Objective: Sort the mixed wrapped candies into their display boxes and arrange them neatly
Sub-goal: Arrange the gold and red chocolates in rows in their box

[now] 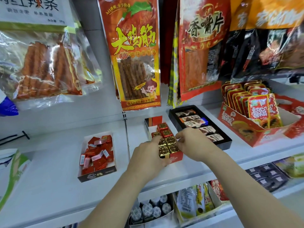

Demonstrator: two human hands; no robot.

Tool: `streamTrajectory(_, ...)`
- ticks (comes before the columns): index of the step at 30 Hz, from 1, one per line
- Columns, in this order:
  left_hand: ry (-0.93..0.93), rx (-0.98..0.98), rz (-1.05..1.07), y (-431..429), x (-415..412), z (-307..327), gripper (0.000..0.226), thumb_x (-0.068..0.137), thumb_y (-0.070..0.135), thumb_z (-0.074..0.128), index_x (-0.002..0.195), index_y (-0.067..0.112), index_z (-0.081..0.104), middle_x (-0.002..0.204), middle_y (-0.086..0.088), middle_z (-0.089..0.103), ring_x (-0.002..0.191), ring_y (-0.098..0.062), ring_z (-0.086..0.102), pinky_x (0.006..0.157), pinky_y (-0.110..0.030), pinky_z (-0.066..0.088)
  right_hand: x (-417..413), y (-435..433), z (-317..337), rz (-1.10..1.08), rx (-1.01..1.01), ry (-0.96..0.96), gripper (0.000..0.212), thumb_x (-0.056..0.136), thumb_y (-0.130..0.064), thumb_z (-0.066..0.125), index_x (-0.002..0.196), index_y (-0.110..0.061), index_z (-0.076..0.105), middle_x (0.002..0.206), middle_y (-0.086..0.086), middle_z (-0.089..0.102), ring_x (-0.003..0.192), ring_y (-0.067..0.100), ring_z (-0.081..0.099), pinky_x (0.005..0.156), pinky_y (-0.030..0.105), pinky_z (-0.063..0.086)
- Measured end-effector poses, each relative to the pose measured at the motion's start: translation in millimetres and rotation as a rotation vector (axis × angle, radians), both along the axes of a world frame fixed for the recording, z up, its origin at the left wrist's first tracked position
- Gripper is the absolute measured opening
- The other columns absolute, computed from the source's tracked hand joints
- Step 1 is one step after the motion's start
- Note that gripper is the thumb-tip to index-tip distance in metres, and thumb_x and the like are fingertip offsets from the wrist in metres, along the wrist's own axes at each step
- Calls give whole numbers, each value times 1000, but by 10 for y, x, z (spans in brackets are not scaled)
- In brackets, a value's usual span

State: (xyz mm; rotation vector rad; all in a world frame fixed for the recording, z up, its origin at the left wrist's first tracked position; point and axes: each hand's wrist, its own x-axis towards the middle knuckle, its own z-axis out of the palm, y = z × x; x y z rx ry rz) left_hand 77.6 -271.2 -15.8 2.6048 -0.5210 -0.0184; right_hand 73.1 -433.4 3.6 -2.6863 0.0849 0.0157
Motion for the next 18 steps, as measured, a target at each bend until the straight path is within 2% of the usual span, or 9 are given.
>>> streamTrajectory(4, 12, -61, 12, -69, 22, -14, 64, 77, 46, 74, 131, 29, 46, 114, 4, 65, 99, -17, 61, 77, -27, 47, 13, -47, 11, -22, -36, -50, 24, 90, -20, 55, 110, -13, 67, 103, 5, 71, 95, 23, 63, 79, 33, 53)
streamTrajectory(7, 28, -102, 13, -37, 20, 40, 60, 80, 49, 70, 132, 29, 47, 115, 6, 65, 95, -14, 61, 75, -26, 47, 12, -47, 81, 17, 15, -123, 28, 91, -20, 55, 118, -19, 64, 106, 2, 70, 95, 21, 63, 81, 34, 53)
streamTrajectory(10, -36, -84, 46, 128, 33, 154, 48, 88, 50, 60, 131, 31, 52, 121, 8, 62, 95, -12, 61, 78, -28, 47, 5, 45, 153, 74, 47, -179, 28, 93, -22, 55, 119, -19, 64, 107, 0, 69, 97, 19, 62, 85, 34, 52)
streamTrajectory(12, -83, -67, 104, 330, 39, 221, 34, 92, 40, 56, 124, 31, 60, 122, 10, 62, 97, -12, 60, 83, -28, 48, 0, 157, 179, 117, 85, -198, 24, 93, -23, 55, 114, -20, 67, 103, -2, 69, 95, 17, 63, 84, 33, 52)
streamTrajectory(14, -107, -66, 171, 571, 39, 258, 24, 93, 26, 54, 113, 29, 67, 115, 9, 66, 92, -11, 61, 81, -24, 47, -8, 296, 199, 156, 128, -192, 22, 92, -24, 55, 109, -20, 69, 98, -3, 69, 92, 15, 62, 83, 31, 52)
streamTrajectory(18, -142, -24, 342, 994, 76, 296, 29, 92, 13, 50, 103, 28, 71, 111, 9, 65, 104, -16, 57, 81, -22, 40, -5, 575, 189, 218, 193, -133, 25, 93, -27, 55, 114, -20, 67, 101, -2, 69, 95, 14, 62, 87, 33, 52)
